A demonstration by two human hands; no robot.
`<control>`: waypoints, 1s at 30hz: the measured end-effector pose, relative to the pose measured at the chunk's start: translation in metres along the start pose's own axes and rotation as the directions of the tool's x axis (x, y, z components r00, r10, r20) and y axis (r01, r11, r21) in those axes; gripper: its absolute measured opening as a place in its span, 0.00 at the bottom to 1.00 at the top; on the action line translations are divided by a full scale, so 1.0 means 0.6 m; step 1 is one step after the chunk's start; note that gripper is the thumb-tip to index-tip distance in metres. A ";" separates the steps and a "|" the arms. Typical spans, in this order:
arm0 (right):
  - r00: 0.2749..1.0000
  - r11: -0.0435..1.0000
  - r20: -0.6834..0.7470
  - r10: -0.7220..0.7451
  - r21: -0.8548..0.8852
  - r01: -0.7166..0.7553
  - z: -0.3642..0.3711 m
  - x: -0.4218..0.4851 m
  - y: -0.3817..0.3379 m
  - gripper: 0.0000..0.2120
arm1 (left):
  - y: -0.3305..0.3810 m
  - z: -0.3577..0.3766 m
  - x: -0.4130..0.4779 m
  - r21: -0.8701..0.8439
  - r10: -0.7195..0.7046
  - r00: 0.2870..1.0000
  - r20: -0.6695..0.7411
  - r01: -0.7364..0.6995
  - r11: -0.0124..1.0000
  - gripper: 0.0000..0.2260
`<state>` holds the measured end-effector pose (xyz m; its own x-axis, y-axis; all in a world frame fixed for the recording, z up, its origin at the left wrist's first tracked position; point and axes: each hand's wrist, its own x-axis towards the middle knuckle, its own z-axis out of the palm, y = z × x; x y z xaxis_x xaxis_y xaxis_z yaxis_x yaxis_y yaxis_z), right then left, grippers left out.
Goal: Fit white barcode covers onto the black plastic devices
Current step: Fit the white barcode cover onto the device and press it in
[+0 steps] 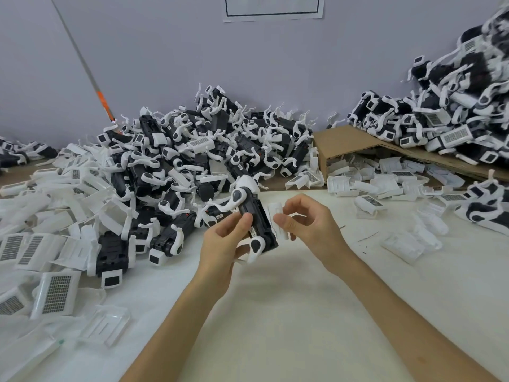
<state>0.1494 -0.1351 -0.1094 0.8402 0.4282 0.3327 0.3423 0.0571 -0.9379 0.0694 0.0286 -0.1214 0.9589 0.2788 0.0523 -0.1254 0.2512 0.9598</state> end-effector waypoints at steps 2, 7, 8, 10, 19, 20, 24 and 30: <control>1.000 1.000 -0.002 -0.019 0.000 0.019 0.005 -0.001 0.003 0.17 | -0.001 0.004 -0.002 0.026 0.019 1.000 0.020 -0.020 0.999 0.13; 0.999 1.000 -0.022 -0.026 0.008 0.026 0.017 -0.005 0.004 0.18 | -0.004 0.007 -0.004 0.075 0.030 0.999 0.044 -0.033 0.997 0.11; 0.999 1.000 -0.027 -0.024 0.009 0.024 0.017 -0.006 0.003 0.19 | -0.005 0.006 -0.004 0.087 0.033 0.998 0.051 -0.037 0.996 0.10; 0.999 1.000 -0.027 -0.018 0.005 0.018 0.018 -0.007 0.001 0.21 | -0.007 0.006 -0.004 0.097 0.040 0.997 0.064 -0.046 0.994 0.08; 0.994 0.996 0.096 0.054 0.063 -0.060 0.006 -0.009 -0.002 0.03 | -0.006 0.004 -0.002 0.074 0.054 0.997 0.047 -0.057 0.996 0.16; 0.995 0.997 0.080 0.055 0.058 -0.060 0.007 -0.008 -0.002 0.04 | -0.006 0.003 -0.002 0.079 0.051 0.997 0.062 -0.056 0.995 0.17; 0.993 0.990 0.051 0.111 0.078 -0.115 0.012 -0.008 -0.002 0.15 | -0.012 0.007 -0.005 0.125 0.019 0.988 0.152 -0.038 0.991 0.18; 0.989 0.980 0.074 0.125 -0.162 -0.111 0.030 -0.013 0.012 0.15 | -0.010 0.010 -0.007 0.223 0.068 0.972 0.225 -0.119 0.968 0.20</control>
<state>0.1378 -0.1220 -0.1208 0.8431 0.4972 0.2051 0.3101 -0.1379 -0.9406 0.0677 0.0202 -0.1257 0.9808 0.0797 0.1780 -0.1789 0.0033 0.9839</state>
